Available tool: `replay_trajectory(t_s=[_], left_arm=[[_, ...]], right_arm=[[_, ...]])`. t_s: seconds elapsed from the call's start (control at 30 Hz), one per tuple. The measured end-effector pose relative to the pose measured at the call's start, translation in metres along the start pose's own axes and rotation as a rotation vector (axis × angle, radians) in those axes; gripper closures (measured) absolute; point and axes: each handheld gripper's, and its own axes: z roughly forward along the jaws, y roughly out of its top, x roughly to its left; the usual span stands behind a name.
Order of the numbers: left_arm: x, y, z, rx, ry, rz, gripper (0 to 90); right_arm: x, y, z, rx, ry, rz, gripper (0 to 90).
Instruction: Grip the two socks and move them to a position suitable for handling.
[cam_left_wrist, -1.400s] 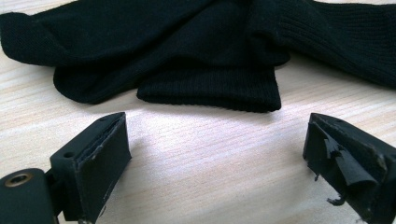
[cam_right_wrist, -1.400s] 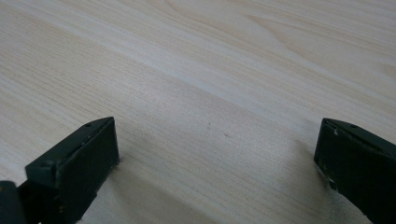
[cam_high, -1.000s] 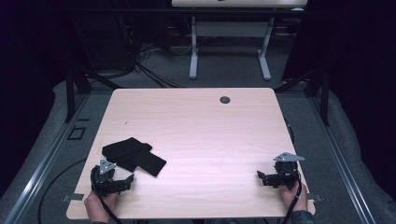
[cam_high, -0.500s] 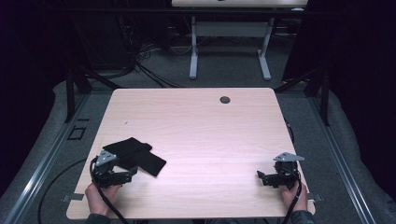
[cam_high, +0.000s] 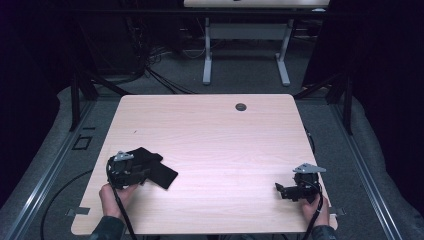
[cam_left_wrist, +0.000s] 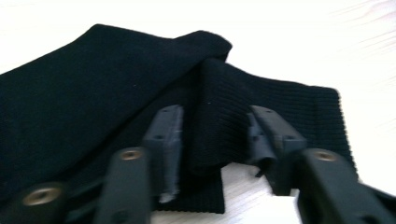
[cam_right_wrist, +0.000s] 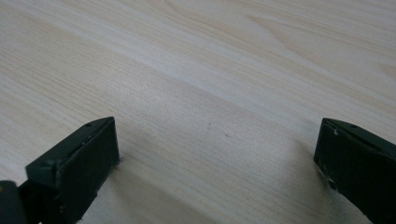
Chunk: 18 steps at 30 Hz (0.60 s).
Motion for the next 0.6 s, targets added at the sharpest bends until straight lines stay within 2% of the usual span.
replay_trajectory(t_s=[0.1,0.17,0.37,0.53,0.6], left_arm=[[-0.002,0.002,0.0,0.014,0.009,0.028,77.2],[-0.004,0.003,-0.001,0.014,0.018,0.043,83.1],[-0.004,0.008,-0.004,0.009,0.026,0.051,85.8],[-0.003,0.016,-0.011,0.007,0.014,0.051,86.1],[-0.003,0.02,-0.014,-0.012,0.015,0.05,86.2]], right_arm=[[0.0,0.0,0.0,0.0,0.0,0.0,0.0],[0.0,0.0,0.0,0.0,0.0,0.0,0.0],[0.0,0.0,0.0,0.0,0.0,0.0,0.0],[0.0,0.0,0.0,0.0,0.0,0.0,0.0],[0.0,0.0,0.0,0.0,0.0,0.0,0.0]])
